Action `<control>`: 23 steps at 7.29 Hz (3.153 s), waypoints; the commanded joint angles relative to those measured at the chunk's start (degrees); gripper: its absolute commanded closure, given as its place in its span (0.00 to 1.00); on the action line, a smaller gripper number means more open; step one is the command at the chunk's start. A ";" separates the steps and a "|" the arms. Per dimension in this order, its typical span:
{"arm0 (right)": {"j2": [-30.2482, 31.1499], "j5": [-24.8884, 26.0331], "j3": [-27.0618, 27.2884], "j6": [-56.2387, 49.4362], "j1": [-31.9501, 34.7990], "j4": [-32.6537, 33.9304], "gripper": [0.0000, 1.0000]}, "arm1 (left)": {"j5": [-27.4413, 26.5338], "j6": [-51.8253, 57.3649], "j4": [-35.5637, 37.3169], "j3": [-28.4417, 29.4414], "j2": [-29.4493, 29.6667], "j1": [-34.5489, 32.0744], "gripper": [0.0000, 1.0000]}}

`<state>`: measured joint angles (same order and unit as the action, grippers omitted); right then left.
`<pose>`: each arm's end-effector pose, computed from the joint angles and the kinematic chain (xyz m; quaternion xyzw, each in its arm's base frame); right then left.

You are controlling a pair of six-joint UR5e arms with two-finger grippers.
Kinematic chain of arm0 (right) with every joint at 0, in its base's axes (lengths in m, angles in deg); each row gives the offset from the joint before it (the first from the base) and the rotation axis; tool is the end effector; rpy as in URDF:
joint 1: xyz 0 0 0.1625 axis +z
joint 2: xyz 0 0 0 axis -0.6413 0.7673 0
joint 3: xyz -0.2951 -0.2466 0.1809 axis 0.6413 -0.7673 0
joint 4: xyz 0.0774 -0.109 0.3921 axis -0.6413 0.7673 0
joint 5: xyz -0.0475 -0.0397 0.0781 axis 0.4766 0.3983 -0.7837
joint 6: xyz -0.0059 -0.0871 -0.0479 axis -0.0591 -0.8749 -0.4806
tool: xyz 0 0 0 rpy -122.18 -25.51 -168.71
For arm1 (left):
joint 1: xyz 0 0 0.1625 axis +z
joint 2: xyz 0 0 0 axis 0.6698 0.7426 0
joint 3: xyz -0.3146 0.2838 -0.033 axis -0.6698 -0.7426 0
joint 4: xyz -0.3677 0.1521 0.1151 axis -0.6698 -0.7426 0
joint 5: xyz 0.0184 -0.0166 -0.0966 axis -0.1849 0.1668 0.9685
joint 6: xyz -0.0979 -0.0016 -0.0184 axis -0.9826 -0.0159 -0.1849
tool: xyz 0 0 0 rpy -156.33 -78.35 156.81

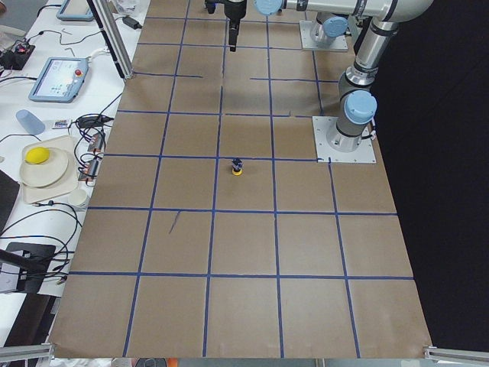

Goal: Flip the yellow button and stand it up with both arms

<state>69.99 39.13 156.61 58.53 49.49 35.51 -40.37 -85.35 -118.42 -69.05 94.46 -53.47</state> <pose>0.1286 -0.4555 0.4997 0.0269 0.9996 -0.0042 0.0015 -0.1834 -0.4808 0.4883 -0.0450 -0.9986 0.0209 0.0158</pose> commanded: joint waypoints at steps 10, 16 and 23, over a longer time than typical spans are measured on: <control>0.88 0.35 1.76 1.15 0.44 -0.13 0.00 | -8.55 93.52 40.74 -25.24 10.62 31.86 0.01; 0.53 0.88 2.64 0.71 -0.08 -0.31 0.00 | -8.99 104.79 42.30 -29.58 12.39 34.96 0.39; 0.44 0.35 2.73 -0.35 -0.26 0.21 0.00 | -10.75 101.73 42.03 -29.57 12.13 35.14 0.82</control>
<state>70.45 39.68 159.33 58.28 49.26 35.57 -51.10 16.93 -76.40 -98.62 106.65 -18.35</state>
